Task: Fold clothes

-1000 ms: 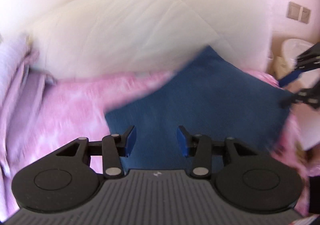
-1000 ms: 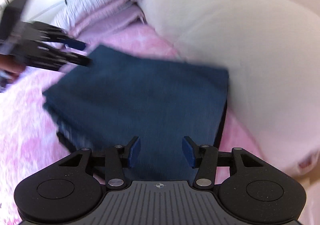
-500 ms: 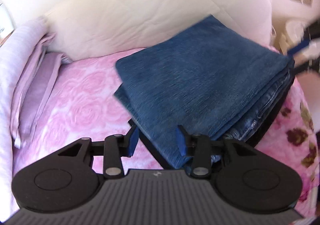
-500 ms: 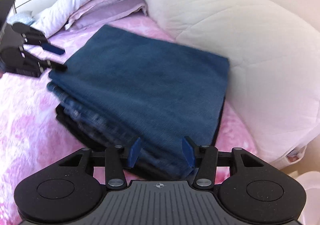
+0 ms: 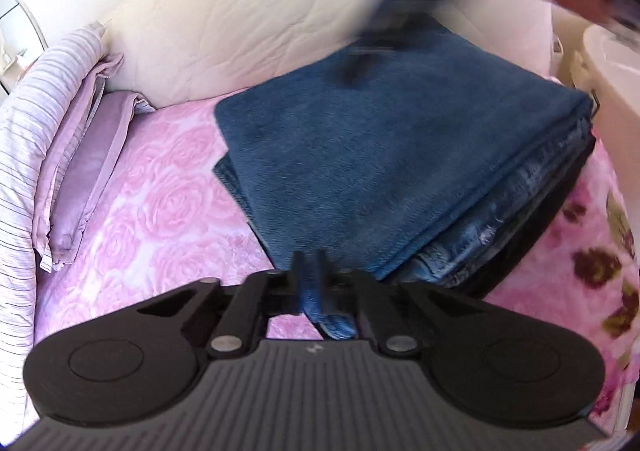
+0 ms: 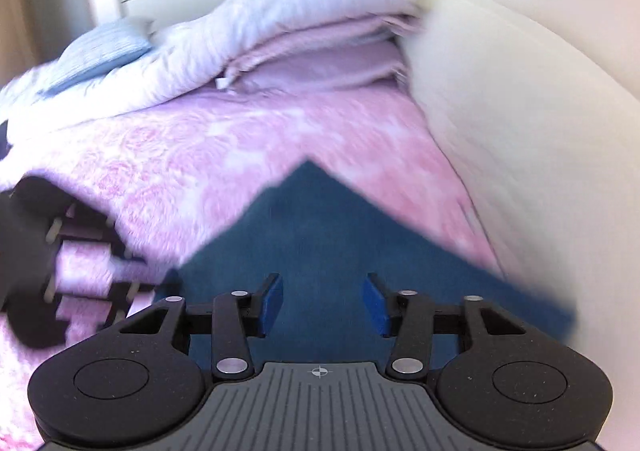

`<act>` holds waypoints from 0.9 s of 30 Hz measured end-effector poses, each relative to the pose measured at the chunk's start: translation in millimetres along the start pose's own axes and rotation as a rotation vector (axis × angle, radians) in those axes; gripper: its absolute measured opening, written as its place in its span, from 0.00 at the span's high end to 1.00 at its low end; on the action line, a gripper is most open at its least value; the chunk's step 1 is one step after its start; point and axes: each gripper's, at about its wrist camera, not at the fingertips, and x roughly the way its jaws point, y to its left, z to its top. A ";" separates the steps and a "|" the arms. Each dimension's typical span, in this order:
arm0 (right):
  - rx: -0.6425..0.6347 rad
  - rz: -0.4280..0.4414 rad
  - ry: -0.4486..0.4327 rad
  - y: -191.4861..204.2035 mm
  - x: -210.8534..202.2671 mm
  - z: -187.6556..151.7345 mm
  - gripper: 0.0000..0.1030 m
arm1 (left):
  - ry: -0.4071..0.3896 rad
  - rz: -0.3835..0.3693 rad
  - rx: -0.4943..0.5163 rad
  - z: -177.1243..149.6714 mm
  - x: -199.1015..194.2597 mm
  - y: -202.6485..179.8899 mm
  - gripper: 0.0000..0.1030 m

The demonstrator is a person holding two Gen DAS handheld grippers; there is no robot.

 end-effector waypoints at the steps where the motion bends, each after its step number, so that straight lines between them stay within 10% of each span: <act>1: -0.027 0.012 0.008 -4.6 16.4 12.0 0.57 | -0.002 0.013 -0.008 -1.8 0.2 -2.7 1.00; 14: -0.198 0.158 0.220 -20.5 167.6 49.0 0.65 | 0.053 0.066 -0.228 -15.3 15.3 11.0 1.00; 21: -0.143 0.153 0.104 -15.5 93.2 55.7 0.65 | 0.034 0.024 -0.339 -14.7 1.1 23.7 1.00; 27: -0.069 0.120 0.062 5.9 7.9 -10.2 0.65 | -0.017 -0.005 -0.369 -11.3 -23.9 25.5 0.85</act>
